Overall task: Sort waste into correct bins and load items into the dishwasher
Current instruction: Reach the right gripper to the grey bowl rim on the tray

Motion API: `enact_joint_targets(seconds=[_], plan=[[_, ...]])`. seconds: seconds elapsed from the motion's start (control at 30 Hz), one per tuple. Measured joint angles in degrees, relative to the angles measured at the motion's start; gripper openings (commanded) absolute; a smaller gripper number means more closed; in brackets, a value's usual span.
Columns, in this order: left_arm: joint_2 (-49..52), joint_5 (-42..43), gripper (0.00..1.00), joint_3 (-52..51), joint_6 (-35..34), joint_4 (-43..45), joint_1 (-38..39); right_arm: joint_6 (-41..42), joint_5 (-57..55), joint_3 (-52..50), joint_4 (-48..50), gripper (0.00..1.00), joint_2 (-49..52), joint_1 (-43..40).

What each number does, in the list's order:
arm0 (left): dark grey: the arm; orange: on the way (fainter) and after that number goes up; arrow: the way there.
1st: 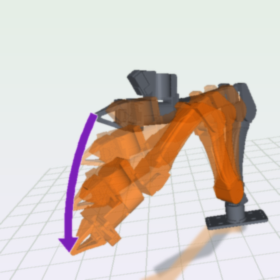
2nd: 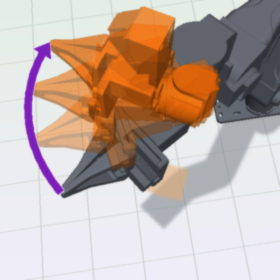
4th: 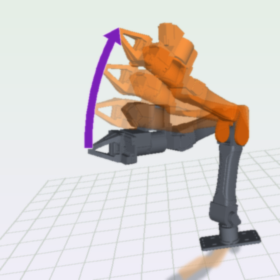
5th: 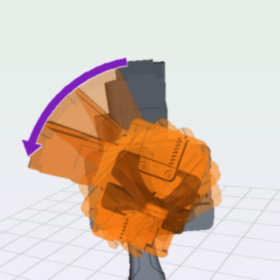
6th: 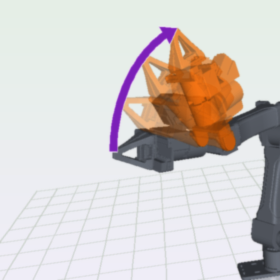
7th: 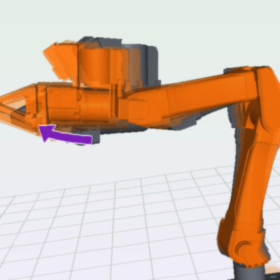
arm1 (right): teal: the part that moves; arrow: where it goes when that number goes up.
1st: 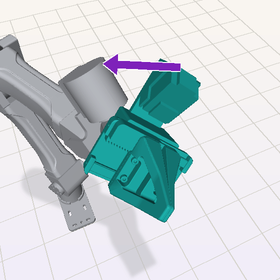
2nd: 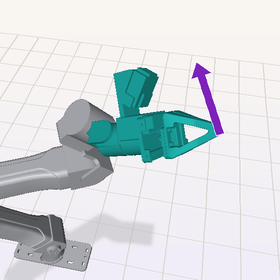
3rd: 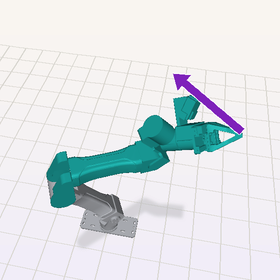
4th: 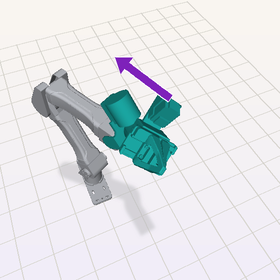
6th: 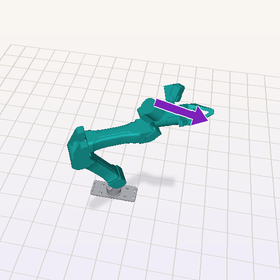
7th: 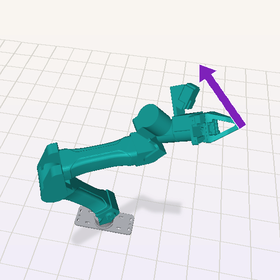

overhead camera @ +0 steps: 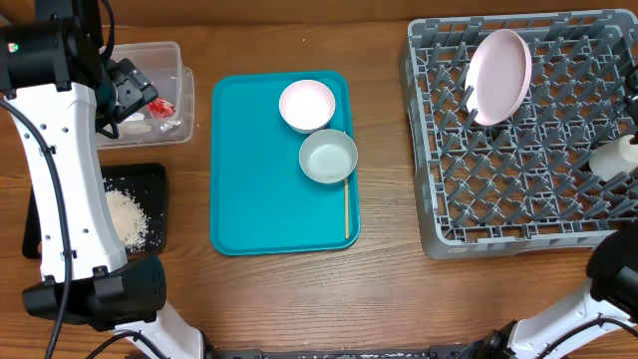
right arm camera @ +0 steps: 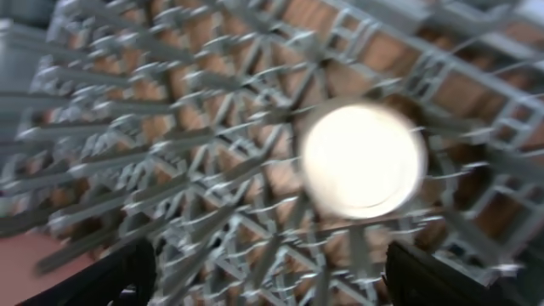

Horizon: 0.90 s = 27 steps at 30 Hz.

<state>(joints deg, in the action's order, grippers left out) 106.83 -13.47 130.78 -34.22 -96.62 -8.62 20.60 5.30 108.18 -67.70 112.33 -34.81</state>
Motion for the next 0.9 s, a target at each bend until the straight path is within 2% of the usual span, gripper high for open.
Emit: enact_joint_targets(seconds=[0.23, 0.37, 0.5, 0.57, 0.7, 0.9], plan=[[0.0, 0.0, 1.00, 0.0, 0.0, 0.0, 0.0, -5.2, 12.8, 0.0, 1.9, 0.85, -7.1, 6.6], [0.0, 0.0, 1.00, 0.0, 0.0, 0.0, 0.0, -8.1, 17.4, 0.0, 2.5, 0.85, -13.2, 17.4], [0.0, 0.0, 1.00, 0.0, 0.0, 0.0, 0.0, -11.0, 17.9, 0.0, 3.4, 0.84, -14.9, 31.0], [0.0, 0.0, 1.00, 0.0, 0.0, 0.0, 0.0, -11.8, 16.5, -0.2, 3.9, 0.77, -14.0, 38.3], [0.0, 0.0, 1.00, 0.0, 0.0, 0.0, 0.0, -13.2, 13.6, -1.1, 4.1, 0.54, -10.1, 50.4], [0.0, 0.0, 1.00, 0.0, 0.0, 0.0, 0.0, -12.2, 8.5, -1.6, 5.6, 0.53, 0.0, 64.0]])
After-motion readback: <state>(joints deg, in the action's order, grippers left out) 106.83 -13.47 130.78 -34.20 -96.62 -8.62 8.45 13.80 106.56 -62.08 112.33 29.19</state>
